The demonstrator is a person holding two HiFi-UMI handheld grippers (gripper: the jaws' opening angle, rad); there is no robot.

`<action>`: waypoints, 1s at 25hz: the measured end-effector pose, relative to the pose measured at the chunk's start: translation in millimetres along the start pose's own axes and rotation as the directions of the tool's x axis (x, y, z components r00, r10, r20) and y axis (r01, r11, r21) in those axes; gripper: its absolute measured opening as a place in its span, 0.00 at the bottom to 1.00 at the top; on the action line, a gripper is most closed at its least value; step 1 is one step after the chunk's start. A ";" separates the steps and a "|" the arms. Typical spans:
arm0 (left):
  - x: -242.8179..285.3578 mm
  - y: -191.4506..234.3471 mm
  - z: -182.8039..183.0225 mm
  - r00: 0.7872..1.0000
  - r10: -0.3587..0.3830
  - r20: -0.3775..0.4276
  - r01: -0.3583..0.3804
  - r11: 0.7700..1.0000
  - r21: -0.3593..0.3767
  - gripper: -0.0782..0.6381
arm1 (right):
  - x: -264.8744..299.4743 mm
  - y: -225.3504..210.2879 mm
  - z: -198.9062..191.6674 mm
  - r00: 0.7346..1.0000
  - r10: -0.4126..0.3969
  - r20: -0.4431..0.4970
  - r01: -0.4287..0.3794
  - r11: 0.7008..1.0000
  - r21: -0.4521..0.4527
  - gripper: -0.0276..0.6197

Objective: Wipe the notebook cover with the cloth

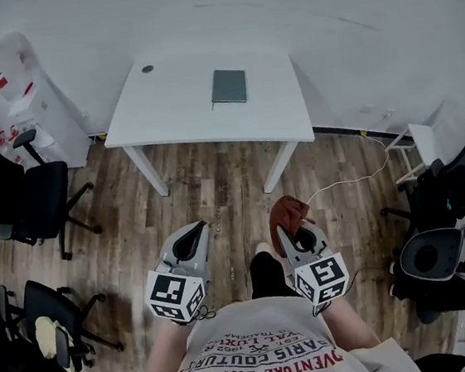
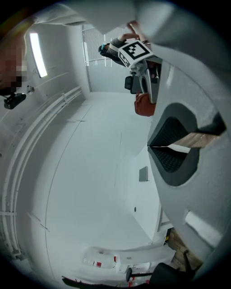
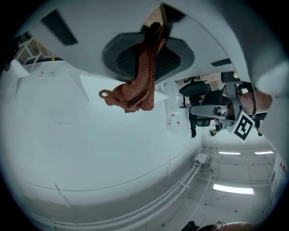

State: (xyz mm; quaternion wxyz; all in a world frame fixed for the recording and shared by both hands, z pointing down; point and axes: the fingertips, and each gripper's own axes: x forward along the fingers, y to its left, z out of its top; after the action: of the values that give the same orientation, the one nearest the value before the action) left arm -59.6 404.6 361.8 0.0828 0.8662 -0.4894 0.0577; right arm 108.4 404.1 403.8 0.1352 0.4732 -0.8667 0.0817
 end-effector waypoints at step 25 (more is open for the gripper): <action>305.7 134.7 60.6 0.979 0.189 -0.075 -0.189 0.982 0.007 0.12 | 273.6 -250.8 81.5 0.987 0.152 -0.050 -0.153 0.988 -0.020 0.15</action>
State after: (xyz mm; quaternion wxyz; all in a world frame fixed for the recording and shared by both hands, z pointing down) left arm -16.6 67.9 369.5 0.0954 0.8129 -0.5662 0.0978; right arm 165.8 28.6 415.1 0.1551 0.4016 -0.8978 0.0931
